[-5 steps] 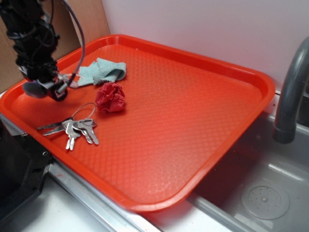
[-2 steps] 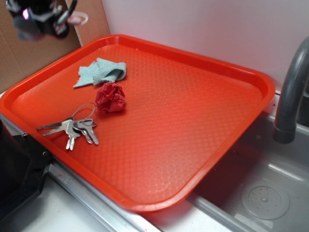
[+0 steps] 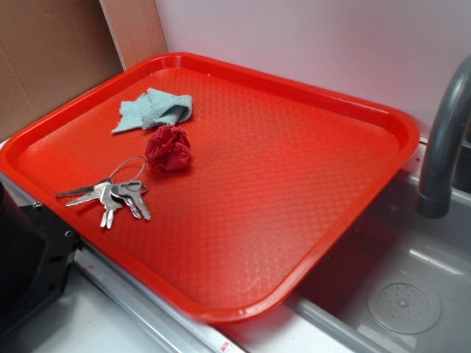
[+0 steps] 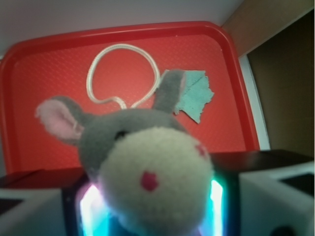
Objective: Grab the gray animal.
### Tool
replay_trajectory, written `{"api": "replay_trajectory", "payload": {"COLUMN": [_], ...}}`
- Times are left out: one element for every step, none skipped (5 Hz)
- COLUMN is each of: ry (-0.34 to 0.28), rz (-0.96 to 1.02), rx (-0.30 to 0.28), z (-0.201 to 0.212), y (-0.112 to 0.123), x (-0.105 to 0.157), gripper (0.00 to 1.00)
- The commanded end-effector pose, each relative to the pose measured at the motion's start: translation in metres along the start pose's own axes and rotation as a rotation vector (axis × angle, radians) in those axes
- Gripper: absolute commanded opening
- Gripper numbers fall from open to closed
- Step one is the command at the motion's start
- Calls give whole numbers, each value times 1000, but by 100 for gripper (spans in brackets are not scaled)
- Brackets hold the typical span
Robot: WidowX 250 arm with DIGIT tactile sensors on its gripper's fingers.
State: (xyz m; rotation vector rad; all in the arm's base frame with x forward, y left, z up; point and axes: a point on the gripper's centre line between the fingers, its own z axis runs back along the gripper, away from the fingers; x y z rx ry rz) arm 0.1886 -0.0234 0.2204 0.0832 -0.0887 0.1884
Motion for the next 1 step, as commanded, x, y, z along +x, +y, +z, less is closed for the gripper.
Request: {"api": "replay_trajectory", "payload": {"ry": [-11], "rz": [15], "rx": [-83], "z": [17], "y": [-3], "x": [0], "gripper": [0]}}
